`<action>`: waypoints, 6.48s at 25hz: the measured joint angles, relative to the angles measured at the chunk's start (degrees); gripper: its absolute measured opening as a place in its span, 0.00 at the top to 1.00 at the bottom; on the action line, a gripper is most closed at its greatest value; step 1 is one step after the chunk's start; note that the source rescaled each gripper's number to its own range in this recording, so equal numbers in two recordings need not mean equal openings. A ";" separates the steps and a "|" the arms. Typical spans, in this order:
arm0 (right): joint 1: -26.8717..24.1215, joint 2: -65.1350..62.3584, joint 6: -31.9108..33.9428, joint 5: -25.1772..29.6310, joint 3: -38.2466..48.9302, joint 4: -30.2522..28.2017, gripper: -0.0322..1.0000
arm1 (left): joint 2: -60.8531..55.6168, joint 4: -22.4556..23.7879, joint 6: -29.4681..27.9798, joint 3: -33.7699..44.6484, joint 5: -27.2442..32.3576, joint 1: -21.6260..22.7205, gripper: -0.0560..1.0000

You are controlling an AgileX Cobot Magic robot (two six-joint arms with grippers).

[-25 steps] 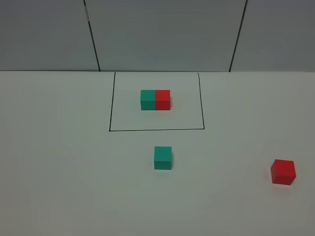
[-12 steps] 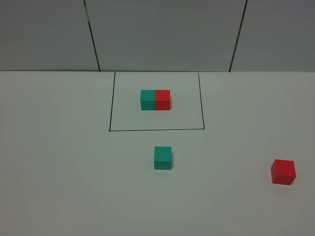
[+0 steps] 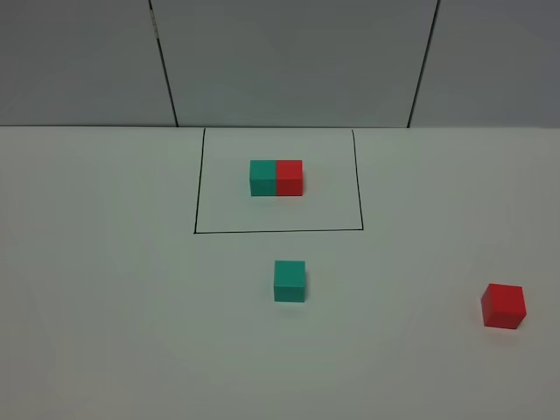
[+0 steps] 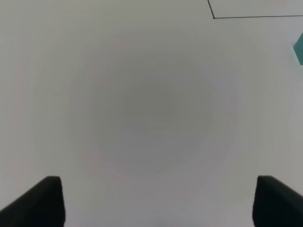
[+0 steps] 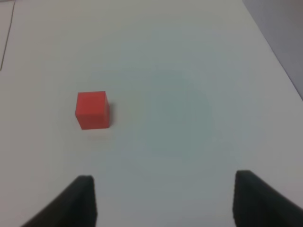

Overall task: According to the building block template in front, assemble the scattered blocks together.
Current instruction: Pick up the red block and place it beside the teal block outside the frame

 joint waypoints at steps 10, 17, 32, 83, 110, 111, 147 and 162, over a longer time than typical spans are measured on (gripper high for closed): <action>0.00 2.50 -3.82 -0.68 -0.14 -2.08 0.36 | 0.00 0.00 0.00 0.00 0.00 0.00 0.13; 0.00 23.16 -25.59 -4.83 -3.62 -6.75 0.14 | 0.00 0.00 0.00 0.00 0.00 0.00 0.13; 3.99 79.50 -47.92 -13.77 -20.78 -14.69 0.09 | 0.00 0.00 0.00 0.00 0.00 0.00 0.13; 1.53 107.18 -82.64 -25.83 -30.28 3.10 0.09 | 0.00 -0.16 0.00 0.00 0.00 0.00 0.13; 0.98 109.80 -88.45 -26.92 -30.77 10.03 0.60 | 0.00 -0.16 0.00 0.00 0.00 0.00 0.13; 0.98 109.97 -88.45 -26.39 -30.84 10.17 0.72 | 0.00 -0.16 0.00 0.00 0.00 0.00 0.13; 26.75 125.78 -66.92 -3.30 -65.53 6.77 0.97 | 0.00 -0.16 0.00 0.00 0.00 0.00 0.13; 27.99 129.01 -66.78 -6.80 -67.28 10.84 0.97 | 0.00 -0.16 0.00 0.00 0.00 0.00 0.13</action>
